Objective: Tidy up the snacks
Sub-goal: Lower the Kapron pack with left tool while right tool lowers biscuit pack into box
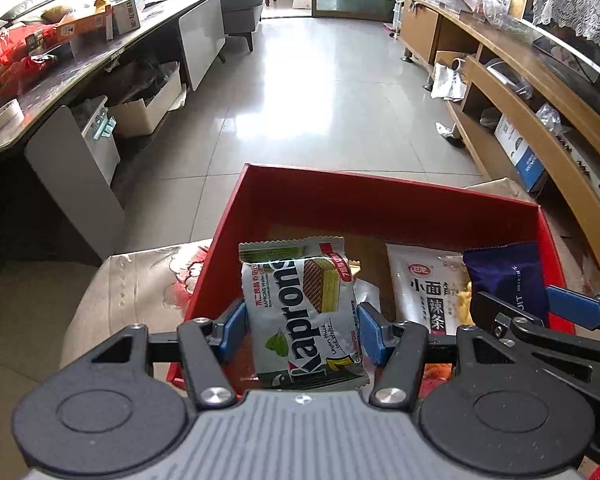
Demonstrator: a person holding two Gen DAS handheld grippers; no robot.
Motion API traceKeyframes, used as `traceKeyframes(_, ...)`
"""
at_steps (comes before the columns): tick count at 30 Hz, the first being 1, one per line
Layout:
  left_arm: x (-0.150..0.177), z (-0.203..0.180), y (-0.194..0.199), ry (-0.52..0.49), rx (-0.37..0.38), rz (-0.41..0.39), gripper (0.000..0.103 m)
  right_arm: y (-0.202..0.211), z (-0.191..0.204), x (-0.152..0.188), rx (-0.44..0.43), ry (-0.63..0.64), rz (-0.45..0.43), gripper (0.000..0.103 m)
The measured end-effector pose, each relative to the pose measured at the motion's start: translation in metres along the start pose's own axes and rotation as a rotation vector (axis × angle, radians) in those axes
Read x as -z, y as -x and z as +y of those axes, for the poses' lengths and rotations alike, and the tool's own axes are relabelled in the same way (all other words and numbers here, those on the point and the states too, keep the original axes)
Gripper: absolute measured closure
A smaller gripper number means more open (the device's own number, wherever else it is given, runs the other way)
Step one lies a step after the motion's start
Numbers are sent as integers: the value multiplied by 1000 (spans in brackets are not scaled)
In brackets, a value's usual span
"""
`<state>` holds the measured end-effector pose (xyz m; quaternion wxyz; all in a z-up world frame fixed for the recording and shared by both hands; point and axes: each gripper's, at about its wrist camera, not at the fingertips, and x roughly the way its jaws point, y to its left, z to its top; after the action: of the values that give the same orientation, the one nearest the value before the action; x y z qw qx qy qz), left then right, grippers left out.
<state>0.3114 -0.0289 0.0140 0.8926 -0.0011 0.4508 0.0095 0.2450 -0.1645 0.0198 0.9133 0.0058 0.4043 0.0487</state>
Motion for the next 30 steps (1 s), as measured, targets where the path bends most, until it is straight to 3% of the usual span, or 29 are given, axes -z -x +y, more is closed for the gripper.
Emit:
traceKeyframes(22,-3,-12,-11,-49,-53,-18,47,-16,0,4,2,-19,-2,32)
traceKeyframes(30,-6,-11,-13,-46,-62,-18,42,-19,-2,5,12,-23,4,30)
